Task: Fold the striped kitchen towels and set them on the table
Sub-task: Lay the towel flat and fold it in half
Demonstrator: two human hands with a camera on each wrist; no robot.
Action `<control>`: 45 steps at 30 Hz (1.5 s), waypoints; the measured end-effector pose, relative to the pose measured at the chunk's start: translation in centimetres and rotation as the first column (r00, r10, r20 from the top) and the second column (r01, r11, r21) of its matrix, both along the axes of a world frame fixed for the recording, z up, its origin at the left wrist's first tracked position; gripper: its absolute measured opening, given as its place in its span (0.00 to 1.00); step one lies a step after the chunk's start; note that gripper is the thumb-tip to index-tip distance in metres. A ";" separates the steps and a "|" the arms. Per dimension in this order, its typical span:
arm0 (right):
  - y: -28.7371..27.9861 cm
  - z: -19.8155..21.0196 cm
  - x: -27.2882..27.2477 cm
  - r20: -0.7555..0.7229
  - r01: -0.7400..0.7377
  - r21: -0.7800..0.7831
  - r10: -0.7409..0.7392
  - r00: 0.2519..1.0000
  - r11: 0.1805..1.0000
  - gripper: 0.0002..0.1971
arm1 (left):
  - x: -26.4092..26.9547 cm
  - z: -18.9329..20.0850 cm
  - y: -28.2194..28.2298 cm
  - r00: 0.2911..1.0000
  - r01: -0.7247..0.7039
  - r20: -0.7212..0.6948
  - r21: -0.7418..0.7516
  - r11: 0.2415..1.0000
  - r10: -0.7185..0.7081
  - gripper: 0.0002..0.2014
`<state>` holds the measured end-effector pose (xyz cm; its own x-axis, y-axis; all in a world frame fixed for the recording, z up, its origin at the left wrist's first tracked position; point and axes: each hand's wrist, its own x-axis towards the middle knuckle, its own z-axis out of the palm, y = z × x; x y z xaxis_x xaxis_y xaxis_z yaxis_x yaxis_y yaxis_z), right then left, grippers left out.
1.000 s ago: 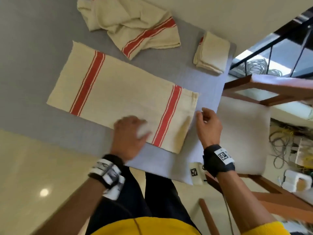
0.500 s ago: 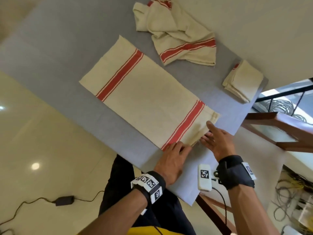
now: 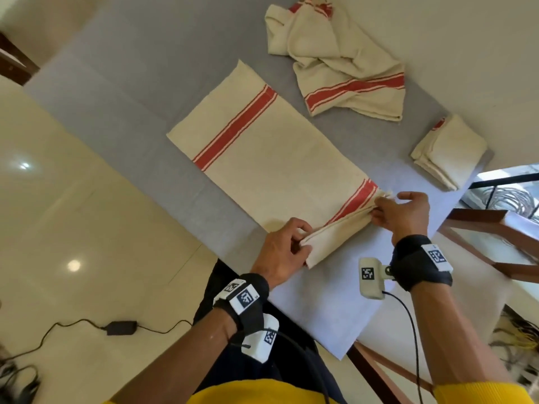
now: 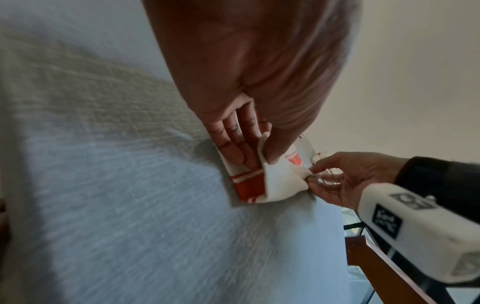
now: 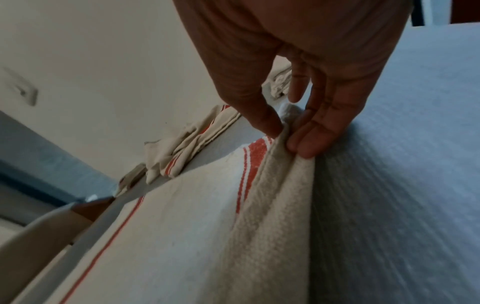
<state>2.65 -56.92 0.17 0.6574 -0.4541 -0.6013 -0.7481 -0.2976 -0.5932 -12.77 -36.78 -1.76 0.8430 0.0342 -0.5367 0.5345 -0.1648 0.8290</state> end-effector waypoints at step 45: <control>33.6 -1.8 18.4 -0.046 -0.863 -0.478 0.976 0.212 0.165 0.14 | 8.6 -1.8 30.8 0.921 -0.369 0.053 0.436 0.821 0.385 0.06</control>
<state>21.10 -23.27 -1.68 0.8074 0.4819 -0.3405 0.3702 -0.8631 -0.3435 -4.13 -5.97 -3.57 0.6975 0.5789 -0.4224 0.6559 -0.2784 0.7017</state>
